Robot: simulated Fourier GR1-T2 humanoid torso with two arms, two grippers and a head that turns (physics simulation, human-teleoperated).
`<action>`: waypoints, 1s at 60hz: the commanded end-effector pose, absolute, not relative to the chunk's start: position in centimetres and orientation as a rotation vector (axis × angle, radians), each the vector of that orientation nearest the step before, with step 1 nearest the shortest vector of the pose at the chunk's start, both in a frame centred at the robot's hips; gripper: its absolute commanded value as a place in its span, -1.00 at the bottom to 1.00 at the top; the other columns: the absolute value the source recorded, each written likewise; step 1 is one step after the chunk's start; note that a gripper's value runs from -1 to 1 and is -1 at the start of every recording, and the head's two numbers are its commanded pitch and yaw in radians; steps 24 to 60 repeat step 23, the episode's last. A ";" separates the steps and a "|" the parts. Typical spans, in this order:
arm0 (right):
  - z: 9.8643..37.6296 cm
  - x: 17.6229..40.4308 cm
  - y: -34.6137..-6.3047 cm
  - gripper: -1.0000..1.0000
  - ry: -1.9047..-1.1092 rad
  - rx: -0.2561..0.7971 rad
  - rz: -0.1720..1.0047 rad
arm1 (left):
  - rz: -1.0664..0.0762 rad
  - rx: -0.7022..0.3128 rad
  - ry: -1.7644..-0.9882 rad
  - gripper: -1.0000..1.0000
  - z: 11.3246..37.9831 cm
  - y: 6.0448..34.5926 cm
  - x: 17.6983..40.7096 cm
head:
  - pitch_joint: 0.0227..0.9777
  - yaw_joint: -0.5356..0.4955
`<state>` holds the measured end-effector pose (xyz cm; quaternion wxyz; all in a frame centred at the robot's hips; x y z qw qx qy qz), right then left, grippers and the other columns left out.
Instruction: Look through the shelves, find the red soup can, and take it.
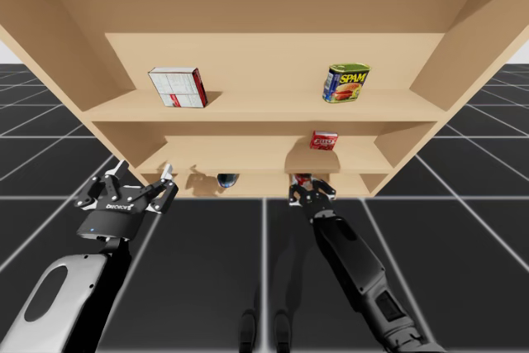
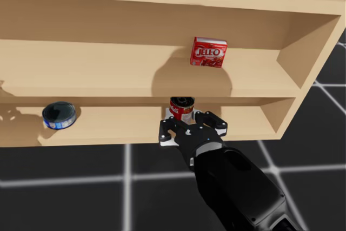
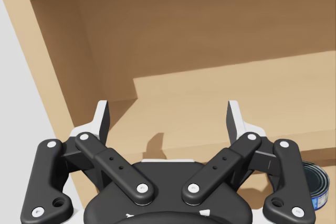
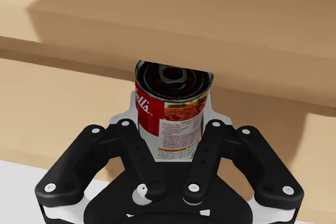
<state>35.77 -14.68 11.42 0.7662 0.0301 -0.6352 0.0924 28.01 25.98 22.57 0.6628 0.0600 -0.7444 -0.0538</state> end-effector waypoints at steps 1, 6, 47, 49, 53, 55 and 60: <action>13.2 34.4 -15.9 0.97 -1.443 0.015 0.107 | -0.122 0.134 -1.684 -1.00 22.6 25.9 28.0 | 0.42 -0.29; 13.4 32.9 -16.3 0.98 -1.450 0.026 0.110 | -0.122 0.135 -1.684 -1.00 22.6 25.9 28.0 | 0.42 -0.29; 14.8 28.2 -17.3 0.97 -1.479 0.065 0.097 | -0.124 0.134 -1.687 -1.00 22.5 25.8 28.0 | 0.42 -0.29; 14.8 28.2 -17.3 0.97 -1.479 0.065 0.097 | -0.124 0.134 -1.687 -1.00 22.5 25.8 28.0 | 0.42 -0.29; 14.8 28.2 -17.3 0.97 -1.479 0.065 0.097 | -0.124 0.134 -1.687 -1.00 22.5 25.8 28.0 | 0.42 -0.29; 14.8 28.2 -17.3 0.97 -1.479 0.065 0.097 | -0.124 0.134 -1.687 -1.00 22.5 25.8 28.0 | 0.42 -0.29; 14.8 28.2 -17.3 0.97 -1.479 0.065 0.097 | -0.124 0.134 -1.687 -1.00 22.5 25.8 28.0 | 0.42 -0.29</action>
